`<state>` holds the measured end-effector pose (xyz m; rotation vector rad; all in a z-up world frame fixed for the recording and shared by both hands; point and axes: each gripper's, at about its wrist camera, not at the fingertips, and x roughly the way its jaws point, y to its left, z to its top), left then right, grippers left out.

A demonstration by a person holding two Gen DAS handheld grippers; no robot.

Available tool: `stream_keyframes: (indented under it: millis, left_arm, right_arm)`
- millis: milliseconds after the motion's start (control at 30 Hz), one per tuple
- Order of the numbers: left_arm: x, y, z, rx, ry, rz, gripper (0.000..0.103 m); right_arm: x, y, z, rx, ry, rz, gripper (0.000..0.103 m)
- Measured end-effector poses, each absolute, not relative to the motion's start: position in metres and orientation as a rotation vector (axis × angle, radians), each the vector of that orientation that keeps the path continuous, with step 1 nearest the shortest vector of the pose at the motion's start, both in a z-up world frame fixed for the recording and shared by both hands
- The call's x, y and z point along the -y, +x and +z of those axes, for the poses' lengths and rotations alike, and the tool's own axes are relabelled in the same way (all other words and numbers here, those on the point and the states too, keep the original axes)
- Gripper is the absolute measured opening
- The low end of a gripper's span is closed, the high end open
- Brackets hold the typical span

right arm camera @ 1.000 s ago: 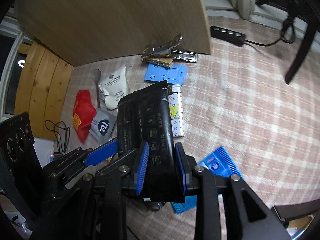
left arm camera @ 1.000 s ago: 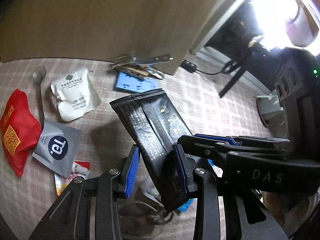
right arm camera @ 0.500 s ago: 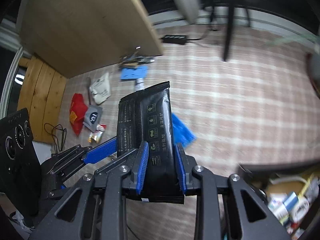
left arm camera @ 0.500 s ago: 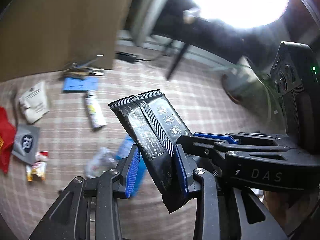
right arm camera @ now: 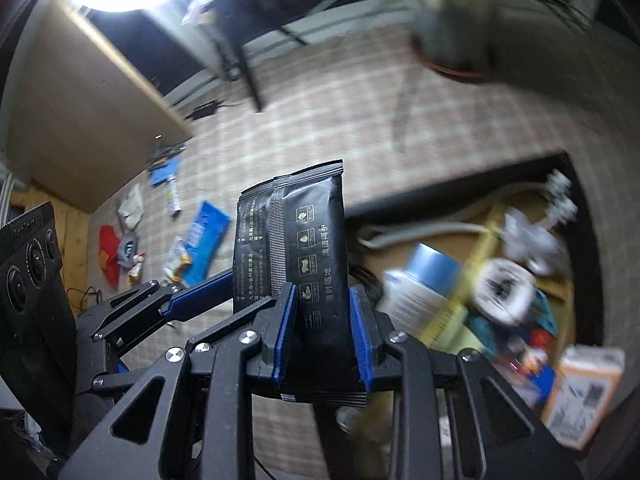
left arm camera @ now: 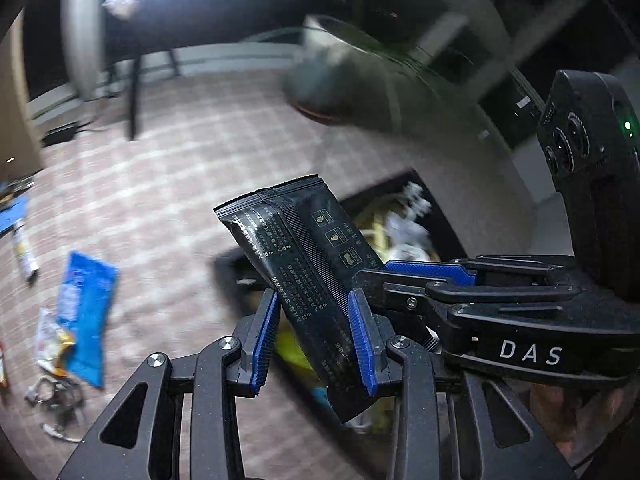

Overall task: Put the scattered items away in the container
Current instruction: 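Lift the black pouch with both grippers and carry it over the tray, then open both grippers to drop the black pouch into the tray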

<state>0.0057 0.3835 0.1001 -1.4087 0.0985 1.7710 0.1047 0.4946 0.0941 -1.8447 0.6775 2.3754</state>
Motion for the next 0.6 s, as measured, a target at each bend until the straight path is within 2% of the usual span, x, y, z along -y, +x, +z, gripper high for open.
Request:
stream_keyframes:
  millis: [467, 500, 533, 600]
  left_arm:
    - [-0.437, 0.053, 0.111, -0.223, -1.343, 1.635, 0.034]
    - [-0.435, 0.052, 0.112, -0.206, -1.348, 1.645, 0.032]
    - [-0.434, 0.051, 0.112, -0.192, -1.355, 1.646, 0.025]
    - [-0.431, 0.049, 0.111, -0.188, -1.369, 1.638, 0.023]
  right_arm:
    - [-0.55, 0.17, 0.102, -0.757, -1.745, 2.281, 0.029]
    - [-0.552, 0.172, 0.103, -0.775, -1.732, 2.283, 0.029]
    - [-0.553, 0.172, 0.104, -0.781, -1.726, 2.288, 0.029]
    - [-0.552, 0.173, 0.108, -0.762, -1.707, 2.297, 0.029]
